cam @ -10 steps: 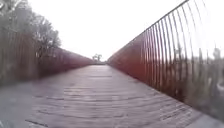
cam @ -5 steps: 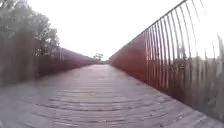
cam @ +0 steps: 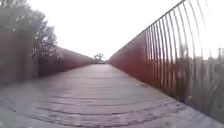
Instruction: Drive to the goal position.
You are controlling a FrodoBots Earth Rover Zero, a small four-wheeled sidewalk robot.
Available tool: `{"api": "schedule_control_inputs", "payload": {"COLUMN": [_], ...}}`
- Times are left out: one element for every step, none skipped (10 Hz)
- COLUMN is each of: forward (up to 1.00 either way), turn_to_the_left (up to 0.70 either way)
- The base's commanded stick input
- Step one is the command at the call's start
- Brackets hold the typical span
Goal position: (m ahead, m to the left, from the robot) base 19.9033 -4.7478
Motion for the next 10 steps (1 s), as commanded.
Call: {"api": "schedule_control_inputs", "payload": {"forward": [0.7, 0.7, 0.7, 0.7, 0.7, 0.7, 0.7, 0.7, 0.7, 0.7], "turn_to_the_left": [0.0, 0.0, 0.0, 0.0, 0.14, 0.14, 0.14, 0.11, 0.09, 0.0]}}
